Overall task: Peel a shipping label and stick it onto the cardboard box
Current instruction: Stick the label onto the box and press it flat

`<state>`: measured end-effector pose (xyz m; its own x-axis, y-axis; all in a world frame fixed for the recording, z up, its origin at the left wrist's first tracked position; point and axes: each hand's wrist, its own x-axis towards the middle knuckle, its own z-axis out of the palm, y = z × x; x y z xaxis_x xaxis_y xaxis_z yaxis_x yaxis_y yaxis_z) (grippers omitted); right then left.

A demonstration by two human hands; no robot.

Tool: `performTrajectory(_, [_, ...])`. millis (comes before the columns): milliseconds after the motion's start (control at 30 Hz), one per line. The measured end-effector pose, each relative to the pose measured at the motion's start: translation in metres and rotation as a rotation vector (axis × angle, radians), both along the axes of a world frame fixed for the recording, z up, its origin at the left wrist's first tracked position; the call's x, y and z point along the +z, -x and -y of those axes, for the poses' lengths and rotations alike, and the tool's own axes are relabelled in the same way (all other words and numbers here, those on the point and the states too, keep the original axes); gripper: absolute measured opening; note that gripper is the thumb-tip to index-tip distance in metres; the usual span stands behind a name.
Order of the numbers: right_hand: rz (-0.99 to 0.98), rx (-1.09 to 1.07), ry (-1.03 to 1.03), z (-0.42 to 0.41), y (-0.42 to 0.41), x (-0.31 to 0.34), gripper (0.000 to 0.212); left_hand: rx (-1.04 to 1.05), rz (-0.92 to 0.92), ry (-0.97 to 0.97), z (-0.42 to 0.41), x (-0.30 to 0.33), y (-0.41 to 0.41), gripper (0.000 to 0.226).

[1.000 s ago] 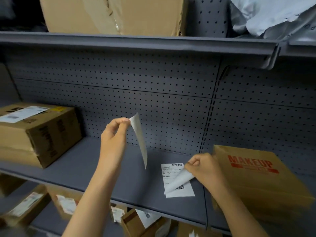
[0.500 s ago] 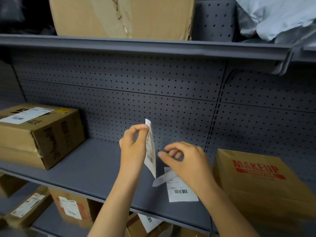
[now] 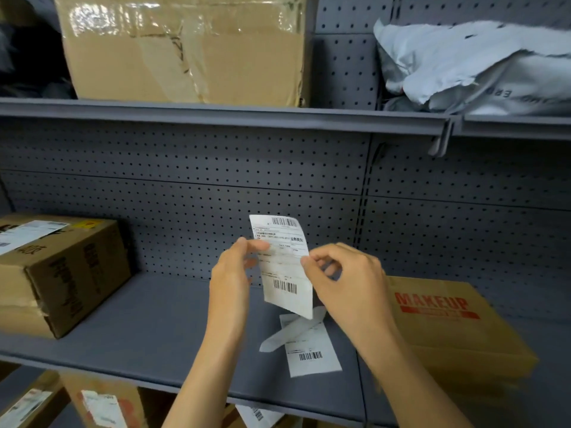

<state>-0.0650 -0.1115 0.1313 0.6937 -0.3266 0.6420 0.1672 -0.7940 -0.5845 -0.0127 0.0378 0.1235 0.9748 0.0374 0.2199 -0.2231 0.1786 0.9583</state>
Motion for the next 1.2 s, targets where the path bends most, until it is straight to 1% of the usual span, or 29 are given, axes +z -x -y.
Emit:
performTrajectory(67, [0.016,0.015,-0.050,0.007,0.011,0.004,0.013,0.033,0.015,-0.048,0.005,-0.007,-0.003,0.018])
performTrajectory(133, [0.024,0.015,-0.084,0.014,0.023,0.007,0.013,-0.005,-0.003,-0.080,0.014,-0.011,-0.003,0.011])
performTrajectory(200, [0.034,-0.009,-0.108,0.024,0.033,0.010,0.013,-0.067,-0.019,-0.089,0.024,-0.014,-0.002,0.014])
performTrajectory(367, [0.009,-0.108,-0.123,0.063,0.061,0.014,0.015,-0.164,0.012,-0.089,0.057,-0.008,0.013,0.017])
performTrajectory(500, [-0.020,-0.200,-0.187,0.110,0.078,0.012,0.019,-0.223,0.100,-0.188,0.095,-0.006,0.025,0.021])
performTrajectory(633, [-0.036,-0.183,-0.187,0.152,0.083,0.014,0.027,-0.147,0.232,-0.294,0.130,-0.004,0.027,0.022])
performTrajectory(767, [-0.086,-0.184,-0.150,0.195,0.082,0.016,0.027,-0.084,0.285,-0.342,0.169,-0.003,0.028,0.028])
performTrajectory(967, [-0.165,-0.143,-0.134,0.243,0.070,0.001,0.024,-0.008,0.299,-0.489,0.211,-0.017,0.033,0.028])
performTrajectory(1200, [-0.295,-0.091,-0.170,0.267,0.058,-0.030,0.019,0.049,0.211,-0.722,0.228,-0.038,0.030,0.027])
